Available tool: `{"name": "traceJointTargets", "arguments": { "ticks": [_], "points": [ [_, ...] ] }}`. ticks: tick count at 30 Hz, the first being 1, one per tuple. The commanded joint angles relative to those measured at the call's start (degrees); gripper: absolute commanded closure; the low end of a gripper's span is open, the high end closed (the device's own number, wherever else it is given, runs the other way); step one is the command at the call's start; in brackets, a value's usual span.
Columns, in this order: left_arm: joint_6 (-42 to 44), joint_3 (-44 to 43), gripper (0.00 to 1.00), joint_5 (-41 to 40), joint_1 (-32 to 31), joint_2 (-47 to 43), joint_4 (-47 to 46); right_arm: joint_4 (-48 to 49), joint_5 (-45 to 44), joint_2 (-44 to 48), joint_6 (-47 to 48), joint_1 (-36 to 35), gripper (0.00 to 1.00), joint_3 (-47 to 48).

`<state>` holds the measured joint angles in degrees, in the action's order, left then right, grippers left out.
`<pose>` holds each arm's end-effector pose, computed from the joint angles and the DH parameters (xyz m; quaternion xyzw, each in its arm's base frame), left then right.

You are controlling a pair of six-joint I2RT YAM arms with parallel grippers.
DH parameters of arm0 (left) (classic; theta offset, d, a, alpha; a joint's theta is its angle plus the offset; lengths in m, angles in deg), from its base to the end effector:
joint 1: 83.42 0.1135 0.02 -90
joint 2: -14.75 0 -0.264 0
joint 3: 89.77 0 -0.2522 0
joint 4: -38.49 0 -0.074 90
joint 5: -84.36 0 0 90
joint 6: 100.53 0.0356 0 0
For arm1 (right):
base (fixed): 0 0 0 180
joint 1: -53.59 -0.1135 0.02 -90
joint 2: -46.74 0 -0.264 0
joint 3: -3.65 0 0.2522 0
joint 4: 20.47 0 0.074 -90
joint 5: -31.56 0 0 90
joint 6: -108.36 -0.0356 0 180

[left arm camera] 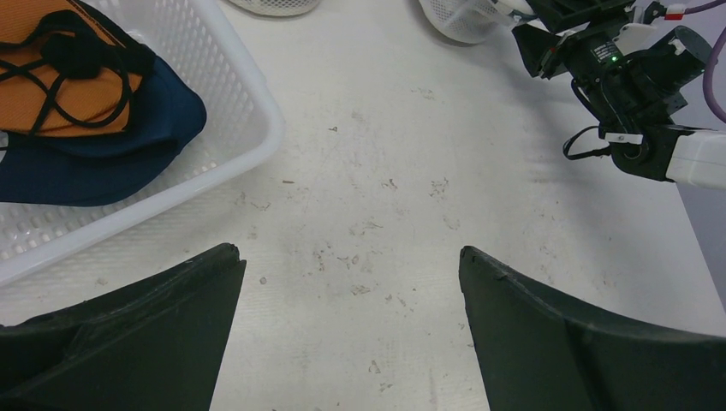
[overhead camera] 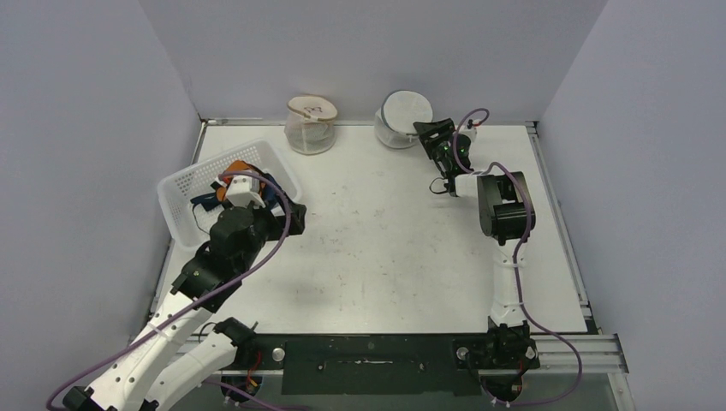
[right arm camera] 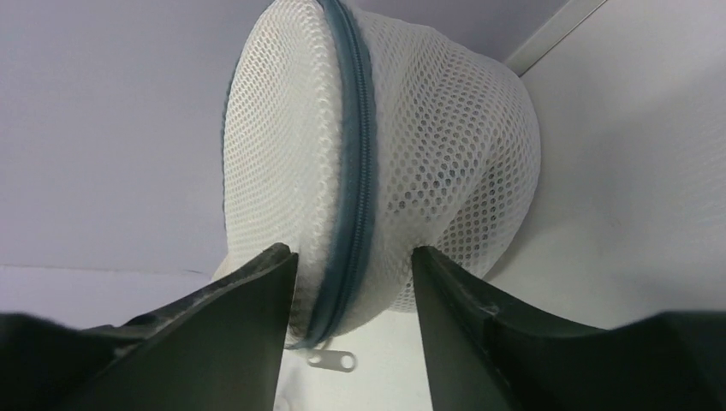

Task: Unzip the laundry bag and remove the bra
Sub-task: Move the laundry bag to the center of the board.

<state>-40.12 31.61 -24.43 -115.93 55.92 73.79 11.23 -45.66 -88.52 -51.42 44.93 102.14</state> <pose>0.1448 -0.0787 0.3299 -0.0758 0.7996 -0.1866 0.5658 0.5107 0.0858 0.1388 0.3080 0.6695 0.4878 0.4679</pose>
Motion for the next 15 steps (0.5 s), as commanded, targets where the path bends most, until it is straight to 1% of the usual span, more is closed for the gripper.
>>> {"name": "traceJointTargets", "arguments": {
  "ticks": [1,3,5,6,8,12,15],
  "points": [
    [0.24,-0.64,0.04,0.82,0.97,1.0,-2.71,0.93,1.55,0.26,0.27,-0.39,0.61,3.14],
    [-0.02,-0.64,0.04,1.09,1.28,1.02,-2.66,1.07,2.03,0.91,0.34,-0.49,0.71,2.74],
    [-0.28,-0.67,0.04,0.97,1.47,0.74,-2.66,1.65,2.52,2.3,0.32,-0.49,0.84,1.53],
    [-0.32,-0.53,0.04,0.8,1.49,0.49,-2.71,2.0,2.66,3.26,0.08,-0.48,0.88,0.66],
    [-0.36,-0.26,0.03,0.33,1.49,-0.18,-2.94,2.54,2.89,5.65,-0.26,-0.47,0.93,-1.81],
    [-0.55,0.26,0.03,-0.09,1.49,-1.69,-3.26,3.67,3.56,12.3,-1.45,-0.69,0.95,-8.31],
    [-1.05,0.15,0.03,0.24,1.56,-2.79,-3.34,4.85,2.56,20.19,-0.49,-1.33,0.95,-16.83]
  ]
}}
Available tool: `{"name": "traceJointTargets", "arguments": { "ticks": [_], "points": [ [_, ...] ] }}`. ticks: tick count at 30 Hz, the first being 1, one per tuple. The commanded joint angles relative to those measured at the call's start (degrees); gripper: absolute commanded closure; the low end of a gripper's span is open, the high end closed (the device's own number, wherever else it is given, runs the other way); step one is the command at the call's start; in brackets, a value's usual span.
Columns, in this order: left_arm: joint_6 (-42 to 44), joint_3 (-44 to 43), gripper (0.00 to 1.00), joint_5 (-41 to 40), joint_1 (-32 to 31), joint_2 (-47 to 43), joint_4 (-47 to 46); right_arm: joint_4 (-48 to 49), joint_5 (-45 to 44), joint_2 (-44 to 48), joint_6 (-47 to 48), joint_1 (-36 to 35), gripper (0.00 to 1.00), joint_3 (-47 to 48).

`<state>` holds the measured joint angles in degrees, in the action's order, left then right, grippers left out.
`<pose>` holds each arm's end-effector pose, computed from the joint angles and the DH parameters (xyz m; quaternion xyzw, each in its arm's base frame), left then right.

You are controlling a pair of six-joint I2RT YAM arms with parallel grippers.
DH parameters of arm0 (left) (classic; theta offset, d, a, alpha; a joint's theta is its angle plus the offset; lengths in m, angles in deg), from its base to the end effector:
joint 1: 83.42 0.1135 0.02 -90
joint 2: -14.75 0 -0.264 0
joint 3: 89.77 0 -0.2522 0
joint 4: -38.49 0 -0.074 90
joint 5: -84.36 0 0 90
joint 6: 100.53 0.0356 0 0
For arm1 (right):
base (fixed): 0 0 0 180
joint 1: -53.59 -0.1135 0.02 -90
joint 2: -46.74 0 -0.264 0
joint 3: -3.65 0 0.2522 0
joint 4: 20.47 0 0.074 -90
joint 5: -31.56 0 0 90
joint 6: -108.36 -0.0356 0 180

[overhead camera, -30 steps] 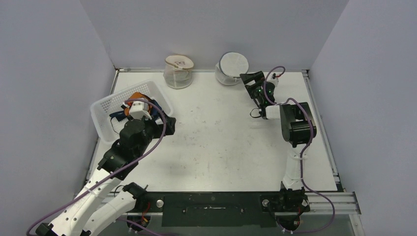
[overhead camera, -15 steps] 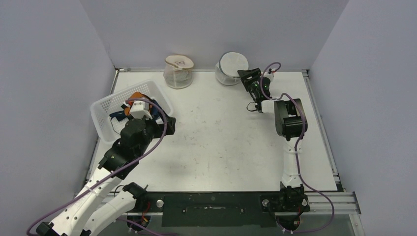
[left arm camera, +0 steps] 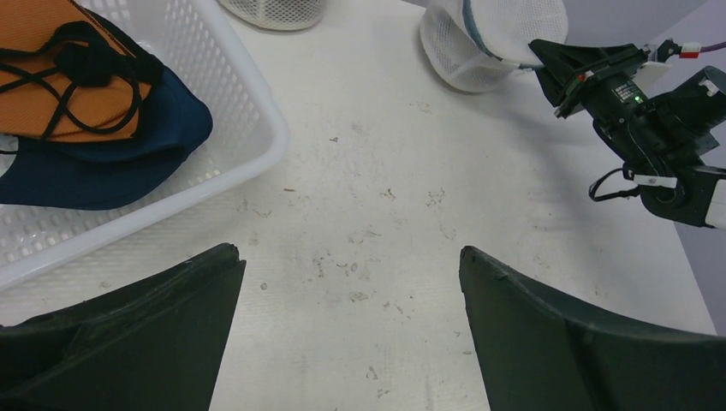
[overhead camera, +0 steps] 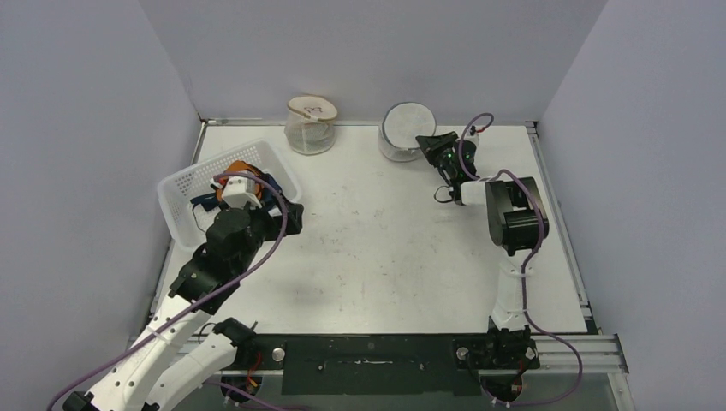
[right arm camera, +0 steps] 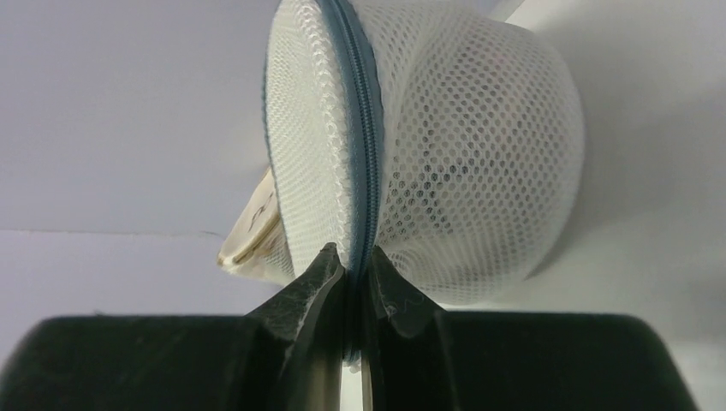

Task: Unzip the laundry bag and remove the bra
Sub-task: Move the laundry bag to the center of the board, then unzip the laundry bag at the center of the board.

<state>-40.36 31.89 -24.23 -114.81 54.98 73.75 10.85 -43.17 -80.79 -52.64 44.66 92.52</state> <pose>0.1434 -0.0742 0.3306 -0.0851 0.7953 -0.1865 0.5705 0.4779 0.0846 0.1515 0.3085 0.6830 0.4969 0.4376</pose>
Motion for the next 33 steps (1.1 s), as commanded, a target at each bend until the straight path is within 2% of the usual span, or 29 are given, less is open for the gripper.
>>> {"name": "traceJointTargets", "arguments": {
  "ticks": [1,4,7,12,15,18,21,25,29,33],
  "points": [
    [-0.86,-0.09,0.03,0.35,0.46,-2.35,-3.3,5.2,-0.14,15.27,0.78,-1.45,0.95,-10.11],
    [0.23,-0.54,0.03,5.39,0.93,-3.73,-3.74,5.04,-0.13,25.69,0.68,-2.36,0.95,-19.44],
    [1.69,-1.16,0.04,12.18,0.54,-3.87,-4.88,-0.17,-1.09,36.74,3.7,-4.83,0.95,-28.25],
    [-6.03,4.22,0.04,20.24,-0.71,-4.69,-9.88,-5.16,-2.66,54.73,4.49,-8.69,0.95,-44.31],
    [-11.93,9.7,0.04,21.29,-2.87,-5.88,-14.03,-10.47,-3.34,65.58,5.07,-10.62,0.95,-50.54],
    [-16.09,13.97,0.04,18.21,-8.06,-7.54,-17.26,-17.07,-3.92,76.32,5.31,-12.26,0.95,-55.41],
    [-18.32,16.6,0.04,8.69,-16.25,-7.66,-19.39,-23.46,-4.47,85.53,4.39,-12.7,0.95,-59.6],
    [-22.7,19.95,0.04,-3.8,-28.12,-3.79,-26.26,-27.03,-6.0,95.31,1.31,-13.19,0.95,-65.2],
    [-28.52,23.22,0.04,-12.96,-36.58,3.5,-36.17,-27.83,-7.56,99.65,-1.49,-13.61,0.95,-69.93],
    [-31.26,22.36,0.04,-13.03,-37.56,12.43,-43.0,-27.45,-7.26,98.27,-2.72,-13.9,0.95,-71.64]
  ]
}}
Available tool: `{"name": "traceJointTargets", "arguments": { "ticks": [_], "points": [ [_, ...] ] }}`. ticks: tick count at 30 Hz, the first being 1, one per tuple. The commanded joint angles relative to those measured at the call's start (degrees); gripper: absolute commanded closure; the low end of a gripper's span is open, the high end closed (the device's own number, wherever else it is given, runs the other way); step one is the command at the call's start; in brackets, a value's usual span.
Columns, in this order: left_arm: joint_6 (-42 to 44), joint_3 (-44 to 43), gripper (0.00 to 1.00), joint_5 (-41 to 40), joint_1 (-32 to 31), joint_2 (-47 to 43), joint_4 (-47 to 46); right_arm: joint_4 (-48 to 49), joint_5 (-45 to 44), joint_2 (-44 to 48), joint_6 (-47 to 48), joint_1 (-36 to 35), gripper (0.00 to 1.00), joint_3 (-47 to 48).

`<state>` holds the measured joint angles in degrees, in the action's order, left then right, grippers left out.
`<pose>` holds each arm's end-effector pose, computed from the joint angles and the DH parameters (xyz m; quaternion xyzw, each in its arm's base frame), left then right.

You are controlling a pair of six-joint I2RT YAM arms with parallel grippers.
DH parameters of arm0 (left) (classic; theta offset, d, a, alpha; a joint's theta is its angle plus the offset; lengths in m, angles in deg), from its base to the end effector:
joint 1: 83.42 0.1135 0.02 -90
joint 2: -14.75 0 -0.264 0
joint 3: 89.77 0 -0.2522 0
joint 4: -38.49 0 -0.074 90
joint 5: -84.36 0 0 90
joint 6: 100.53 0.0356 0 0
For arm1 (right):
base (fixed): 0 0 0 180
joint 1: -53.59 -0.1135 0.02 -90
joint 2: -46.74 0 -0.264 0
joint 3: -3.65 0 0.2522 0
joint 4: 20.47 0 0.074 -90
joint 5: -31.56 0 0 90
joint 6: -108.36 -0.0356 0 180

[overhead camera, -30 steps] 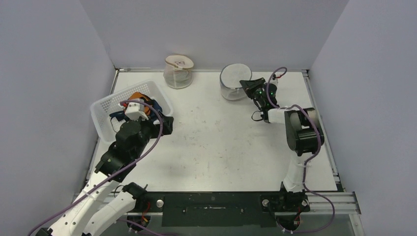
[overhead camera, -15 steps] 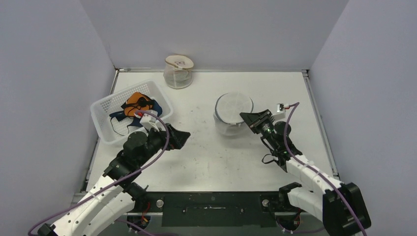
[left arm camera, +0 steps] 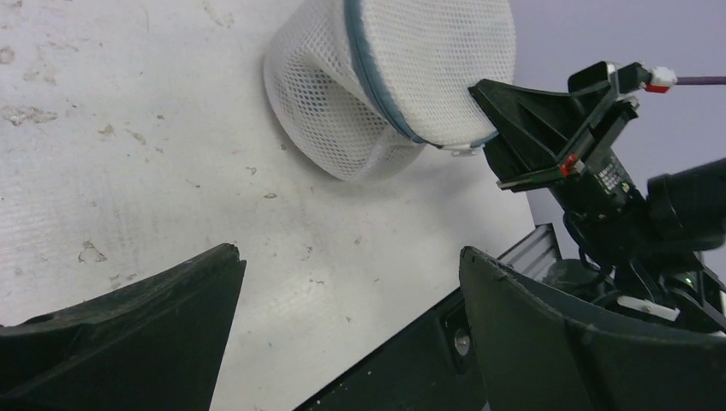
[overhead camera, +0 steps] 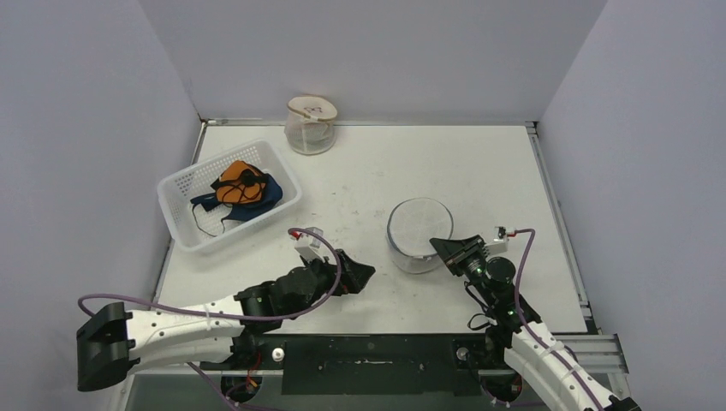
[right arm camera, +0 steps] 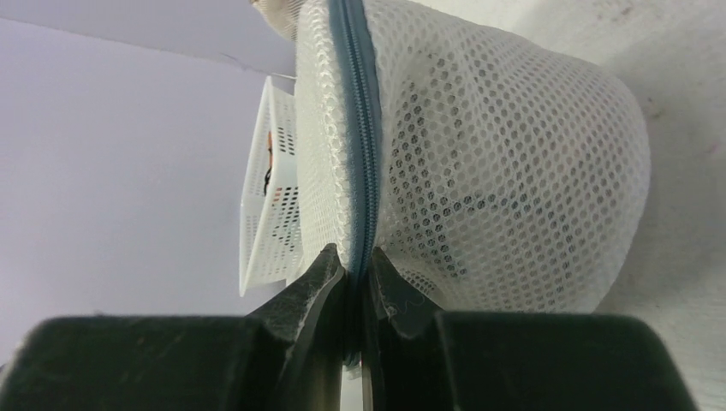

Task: Unzip the laundry bag and remove the bra
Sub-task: Unzip the laundry bag at the center of the board.

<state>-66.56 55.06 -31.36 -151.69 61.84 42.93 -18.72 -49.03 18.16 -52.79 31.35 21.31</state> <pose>0.0843 -0.1697 0.2249 -0.0494 0.7902 -0.4334 0.4305 0.1306 0.0597 0.1746 0.2657 0.7127 0.5130 0.3977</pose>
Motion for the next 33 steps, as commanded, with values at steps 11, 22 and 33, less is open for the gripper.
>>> {"name": "traceJointTargets", "arguments": {
  "ticks": [11,22,33],
  "points": [
    [-11.25,-5.5,0.11,5.13,4.29,23.19,-26.36,-3.04,-1.42,1.08,-1.87,-1.22,0.95,-1.25],
    [-18.37,-11.37,0.29,14.31,5.62,38.51,-37.1,-4.21,-0.14,0.23,-1.58,-1.62,0.93,-0.49],
    [-20.73,-12.47,0.32,16.36,7.48,43.91,-39.45,-5.62,2.51,0.04,0.62,-1.76,0.78,-0.56]
  ]
}}
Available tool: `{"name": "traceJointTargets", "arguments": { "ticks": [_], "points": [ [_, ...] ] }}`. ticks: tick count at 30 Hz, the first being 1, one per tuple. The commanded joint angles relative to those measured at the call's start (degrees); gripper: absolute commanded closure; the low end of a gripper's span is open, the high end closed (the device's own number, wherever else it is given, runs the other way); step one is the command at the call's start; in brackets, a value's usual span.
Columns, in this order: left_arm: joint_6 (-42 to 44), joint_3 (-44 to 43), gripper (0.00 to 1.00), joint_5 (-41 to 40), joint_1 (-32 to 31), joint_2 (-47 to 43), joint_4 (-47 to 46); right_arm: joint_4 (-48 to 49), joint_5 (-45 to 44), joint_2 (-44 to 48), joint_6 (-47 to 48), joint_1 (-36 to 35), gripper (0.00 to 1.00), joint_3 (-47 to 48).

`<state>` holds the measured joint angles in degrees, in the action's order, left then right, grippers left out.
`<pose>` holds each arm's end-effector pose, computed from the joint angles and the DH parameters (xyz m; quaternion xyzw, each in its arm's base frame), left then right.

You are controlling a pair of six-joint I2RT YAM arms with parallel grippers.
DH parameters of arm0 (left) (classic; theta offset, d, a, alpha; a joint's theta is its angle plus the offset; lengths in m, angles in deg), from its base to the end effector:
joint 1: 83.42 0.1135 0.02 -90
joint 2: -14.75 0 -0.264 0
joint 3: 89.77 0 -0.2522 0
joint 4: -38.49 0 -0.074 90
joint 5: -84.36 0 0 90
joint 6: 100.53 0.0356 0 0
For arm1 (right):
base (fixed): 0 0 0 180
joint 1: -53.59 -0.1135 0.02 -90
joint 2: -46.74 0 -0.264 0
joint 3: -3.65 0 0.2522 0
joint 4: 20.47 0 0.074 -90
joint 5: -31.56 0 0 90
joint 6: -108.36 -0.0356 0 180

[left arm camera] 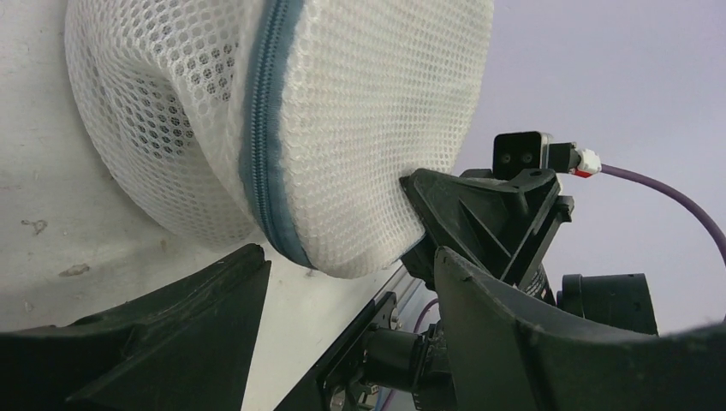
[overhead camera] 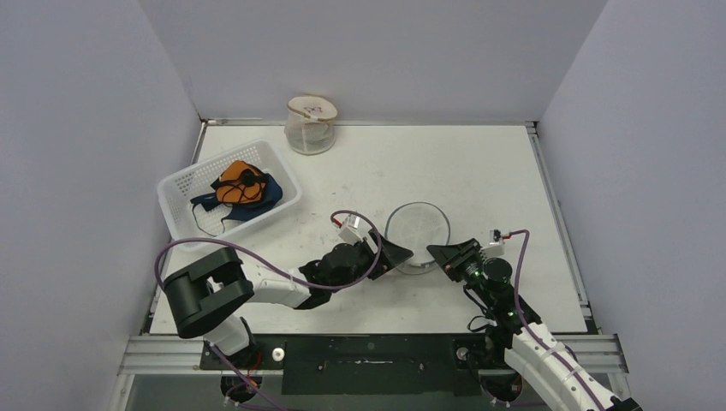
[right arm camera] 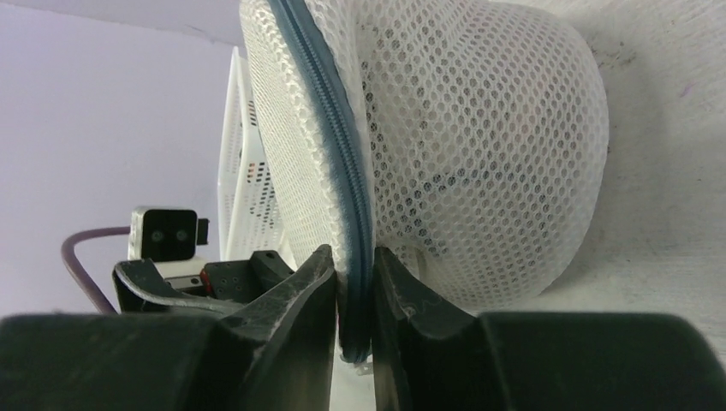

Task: Unzip the laundry bag and remove the bra
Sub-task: Unzip the laundry bag at the center of the board.

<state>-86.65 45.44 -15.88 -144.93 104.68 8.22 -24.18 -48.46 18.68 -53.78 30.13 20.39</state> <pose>0.1501 -0.2632 0.1708 -0.1544 0.7762 -0.5406 0.2854 0.1257 0.0613 0.1599 0.2776 0.7421 0.4955 0.3561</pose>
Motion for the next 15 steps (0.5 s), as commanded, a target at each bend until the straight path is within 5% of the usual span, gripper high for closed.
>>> {"name": "traceJointTargets", "arguments": {
  "ticks": [1,10,15],
  "points": [
    [-0.42,-3.22,0.33,1.02,0.89,1.43,-4.79,-0.38,2.16,-0.36,1.71,-0.54,0.75,0.44],
    [0.15,-2.96,0.46,2.13,2.45,3.36,-7.14,-10.6,1.14,2.17,7.37,-0.54,0.26,5.57],
    [1.32,-3.35,0.47,2.89,3.17,3.82,-6.77,-20.68,-1.18,4.93,12.97,-0.53,0.11,10.3]
  ]
}}
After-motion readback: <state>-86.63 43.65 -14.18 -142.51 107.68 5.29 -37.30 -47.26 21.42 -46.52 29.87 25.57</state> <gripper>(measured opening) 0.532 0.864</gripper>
